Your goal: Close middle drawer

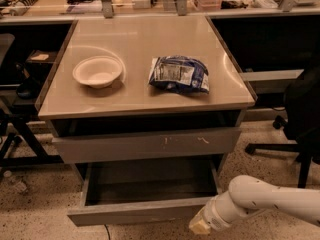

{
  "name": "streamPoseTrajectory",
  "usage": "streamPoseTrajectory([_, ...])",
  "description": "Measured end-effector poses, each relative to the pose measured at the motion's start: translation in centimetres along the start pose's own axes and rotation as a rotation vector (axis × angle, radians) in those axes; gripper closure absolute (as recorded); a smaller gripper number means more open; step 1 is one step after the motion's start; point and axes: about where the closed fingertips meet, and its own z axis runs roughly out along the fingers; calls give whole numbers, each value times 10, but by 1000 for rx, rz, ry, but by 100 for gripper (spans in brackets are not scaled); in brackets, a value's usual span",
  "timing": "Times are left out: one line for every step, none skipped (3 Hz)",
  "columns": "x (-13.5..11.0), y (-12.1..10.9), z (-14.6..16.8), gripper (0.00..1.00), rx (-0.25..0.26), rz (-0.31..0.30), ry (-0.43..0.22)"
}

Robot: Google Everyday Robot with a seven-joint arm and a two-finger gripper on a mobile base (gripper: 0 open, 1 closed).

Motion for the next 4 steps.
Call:
streamPoseTrajectory([-26,-14,3,100,17,-52,-21])
streamPoseTrajectory([-46,-24,10,100,27,-85,-24])
streamPoseTrajectory([-47,-24,10,81,26,-86,-23])
streamPoseTrajectory([-47,-24,10,59,26,-86,-23])
